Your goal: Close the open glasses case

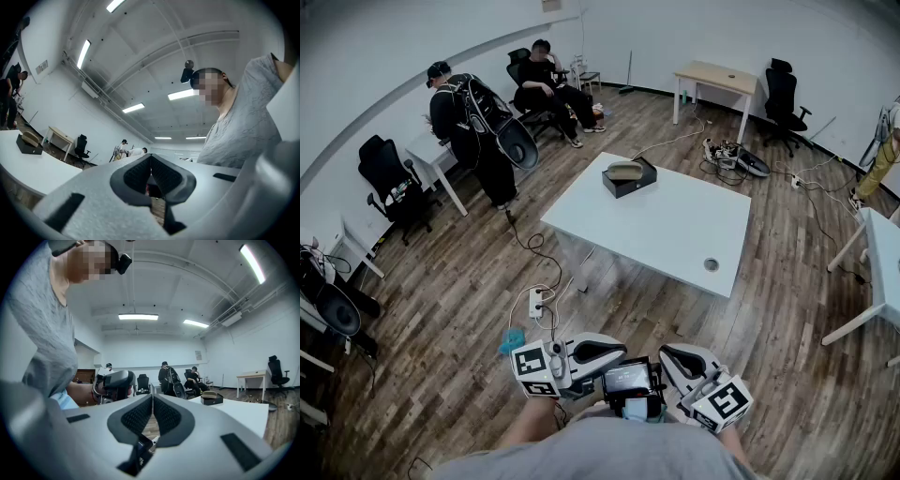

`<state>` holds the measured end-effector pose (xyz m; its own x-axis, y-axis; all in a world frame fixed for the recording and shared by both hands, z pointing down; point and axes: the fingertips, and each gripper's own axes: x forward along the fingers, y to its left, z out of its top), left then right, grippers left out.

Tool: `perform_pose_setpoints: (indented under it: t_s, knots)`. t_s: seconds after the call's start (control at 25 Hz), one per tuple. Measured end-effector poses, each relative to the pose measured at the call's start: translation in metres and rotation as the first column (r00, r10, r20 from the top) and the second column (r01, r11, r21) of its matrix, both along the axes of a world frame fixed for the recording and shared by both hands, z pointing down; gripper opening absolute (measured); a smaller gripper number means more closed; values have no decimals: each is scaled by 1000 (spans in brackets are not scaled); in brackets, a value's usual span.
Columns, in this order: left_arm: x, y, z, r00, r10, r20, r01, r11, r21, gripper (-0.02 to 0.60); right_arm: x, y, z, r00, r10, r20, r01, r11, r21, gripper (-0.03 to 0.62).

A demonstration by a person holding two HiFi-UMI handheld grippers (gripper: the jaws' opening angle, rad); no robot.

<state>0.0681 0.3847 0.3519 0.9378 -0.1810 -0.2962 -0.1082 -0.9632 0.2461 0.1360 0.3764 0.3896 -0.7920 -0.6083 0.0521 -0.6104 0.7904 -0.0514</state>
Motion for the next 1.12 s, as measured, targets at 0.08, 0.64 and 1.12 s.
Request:
perform_pose_setpoints:
  t_s: [0.08,0.64,1.12]
  knots:
    - [0,1,1,1000,-1,1,1,1000,-1,18,0,0,-1,1000,-2,1,2,1000,3,37]
    - [-4,5,-1,1000,-16,7,16,1000,-3,18,-6,2,-14,998,-29,47,26,998,54,40]
    - [4,11,0,1000,-12,13,12,1000,-7,18,-6,14,-8,997,-80,0,79,996,48,40]
